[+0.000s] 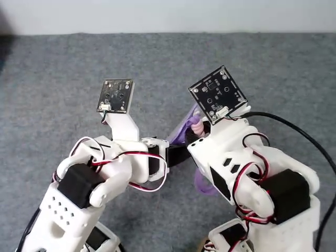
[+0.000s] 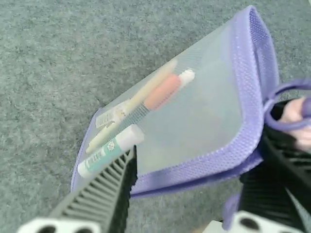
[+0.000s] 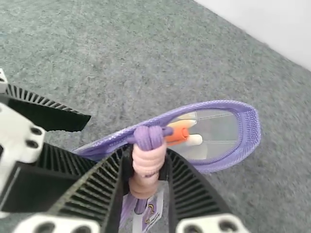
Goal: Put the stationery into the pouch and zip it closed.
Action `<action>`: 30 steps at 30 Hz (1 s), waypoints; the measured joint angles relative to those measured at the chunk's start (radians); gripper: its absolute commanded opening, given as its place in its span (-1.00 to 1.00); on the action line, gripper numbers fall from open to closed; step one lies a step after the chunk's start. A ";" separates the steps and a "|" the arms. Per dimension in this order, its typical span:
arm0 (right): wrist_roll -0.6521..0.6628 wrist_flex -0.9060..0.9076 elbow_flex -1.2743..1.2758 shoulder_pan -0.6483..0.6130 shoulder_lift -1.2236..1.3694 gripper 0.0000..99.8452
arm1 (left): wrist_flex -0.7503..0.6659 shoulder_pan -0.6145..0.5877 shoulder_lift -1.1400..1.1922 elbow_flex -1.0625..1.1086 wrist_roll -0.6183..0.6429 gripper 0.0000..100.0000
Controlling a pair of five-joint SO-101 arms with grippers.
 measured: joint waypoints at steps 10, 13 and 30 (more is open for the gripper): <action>0.000 0.000 0.000 -0.018 -0.003 -0.99 | -0.012 0.005 -0.014 0.002 -0.037 -0.77; 0.000 0.000 0.006 -0.037 -0.012 -0.99 | -0.075 0.005 -0.015 0.043 -0.086 -0.87; 0.011 0.035 0.052 0.003 -0.015 -0.99 | -0.180 0.012 -0.011 0.078 -0.137 -0.97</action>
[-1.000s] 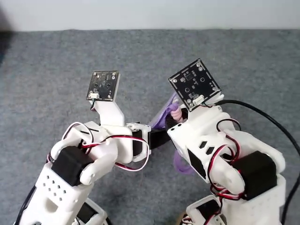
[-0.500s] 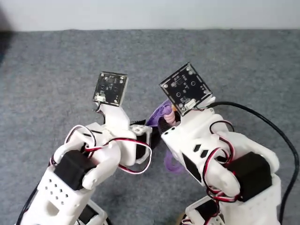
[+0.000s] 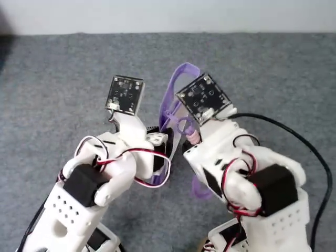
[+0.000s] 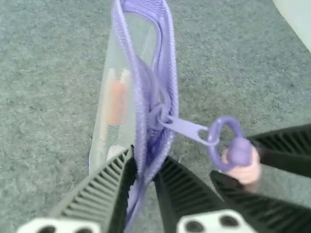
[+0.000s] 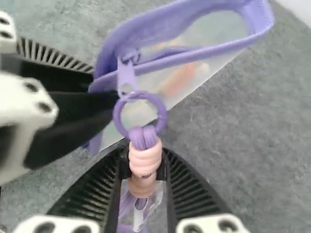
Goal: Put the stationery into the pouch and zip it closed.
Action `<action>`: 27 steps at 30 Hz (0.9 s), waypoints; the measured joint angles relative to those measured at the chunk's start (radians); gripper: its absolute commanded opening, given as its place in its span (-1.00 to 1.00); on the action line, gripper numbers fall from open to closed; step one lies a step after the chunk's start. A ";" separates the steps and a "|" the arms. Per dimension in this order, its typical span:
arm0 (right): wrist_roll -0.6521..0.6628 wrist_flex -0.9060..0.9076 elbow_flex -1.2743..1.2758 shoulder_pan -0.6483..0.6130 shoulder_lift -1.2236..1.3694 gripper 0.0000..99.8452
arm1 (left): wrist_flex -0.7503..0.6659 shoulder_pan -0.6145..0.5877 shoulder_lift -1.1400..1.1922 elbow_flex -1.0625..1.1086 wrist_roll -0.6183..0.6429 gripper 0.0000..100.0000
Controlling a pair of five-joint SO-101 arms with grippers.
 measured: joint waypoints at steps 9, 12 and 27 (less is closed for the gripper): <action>0.000 -0.002 -0.002 0.023 0.000 -0.99 | -0.005 0.000 -0.005 0.021 0.000 -0.97; 0.000 -0.054 -0.002 0.064 0.000 -0.99 | -0.005 0.000 -0.005 0.021 0.000 -0.98; 0.028 -0.563 0.204 0.270 0.003 -0.99 | 0.044 0.000 -0.006 0.009 0.031 -0.98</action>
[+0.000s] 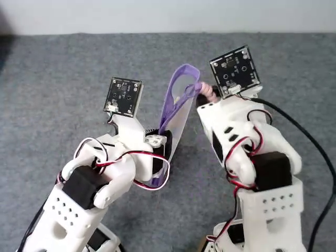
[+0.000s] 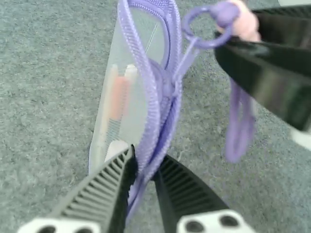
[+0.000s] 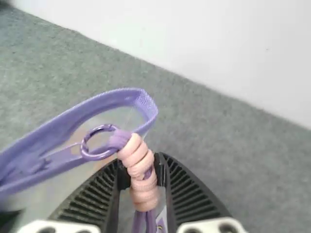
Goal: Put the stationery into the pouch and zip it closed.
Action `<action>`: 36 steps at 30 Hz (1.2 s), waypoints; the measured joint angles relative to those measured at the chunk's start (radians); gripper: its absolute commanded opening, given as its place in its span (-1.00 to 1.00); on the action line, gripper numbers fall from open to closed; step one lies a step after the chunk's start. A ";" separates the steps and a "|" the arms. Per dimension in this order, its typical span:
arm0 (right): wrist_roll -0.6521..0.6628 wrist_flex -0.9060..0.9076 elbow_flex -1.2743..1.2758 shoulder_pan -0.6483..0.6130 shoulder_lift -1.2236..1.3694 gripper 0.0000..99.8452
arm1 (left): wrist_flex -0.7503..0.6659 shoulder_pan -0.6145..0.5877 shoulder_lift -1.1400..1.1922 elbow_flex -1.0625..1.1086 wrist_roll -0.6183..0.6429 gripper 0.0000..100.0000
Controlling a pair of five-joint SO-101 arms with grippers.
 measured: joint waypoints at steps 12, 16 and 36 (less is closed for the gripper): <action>0.087 -0.470 0.278 0.077 0.029 -0.99 | 0.000 0.000 0.002 0.000 0.017 -0.98; 0.092 -0.589 0.288 0.118 0.123 -0.99 | 0.000 0.000 0.002 0.000 0.017 -0.98; 0.196 -0.954 0.290 0.342 0.471 -0.99 | 0.015 0.000 0.000 0.002 0.041 -0.98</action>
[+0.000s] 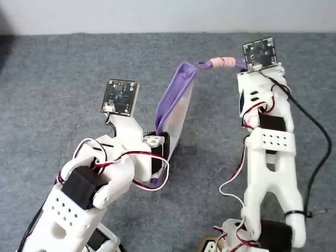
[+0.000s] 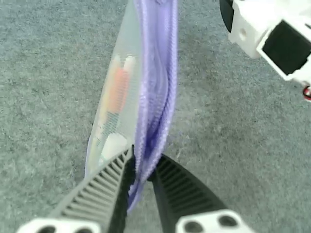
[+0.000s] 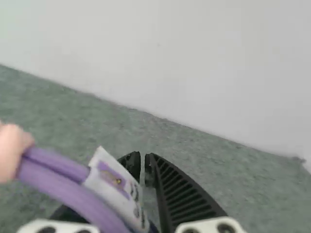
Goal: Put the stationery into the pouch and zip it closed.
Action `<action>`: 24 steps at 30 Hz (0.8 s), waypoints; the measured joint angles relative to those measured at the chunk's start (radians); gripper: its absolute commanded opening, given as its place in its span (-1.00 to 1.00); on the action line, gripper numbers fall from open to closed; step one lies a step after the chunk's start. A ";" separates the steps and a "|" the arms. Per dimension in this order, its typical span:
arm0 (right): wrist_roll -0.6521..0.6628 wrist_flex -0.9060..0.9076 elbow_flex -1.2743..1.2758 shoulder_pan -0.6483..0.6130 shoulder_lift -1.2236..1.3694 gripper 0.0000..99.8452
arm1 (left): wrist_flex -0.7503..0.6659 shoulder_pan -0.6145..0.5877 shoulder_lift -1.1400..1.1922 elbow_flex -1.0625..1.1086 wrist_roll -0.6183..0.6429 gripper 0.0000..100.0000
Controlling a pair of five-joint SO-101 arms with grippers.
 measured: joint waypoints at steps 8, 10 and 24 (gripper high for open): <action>0.000 -0.005 0.000 0.017 0.009 -0.99 | 0.000 0.000 0.000 0.002 0.000 -0.98; 0.000 -0.005 0.000 0.015 0.009 -0.99 | 0.000 0.000 0.000 0.002 0.000 -0.98; -0.087 0.224 0.000 0.060 -0.106 -0.99 | 0.012 -0.008 0.017 0.026 0.029 -0.19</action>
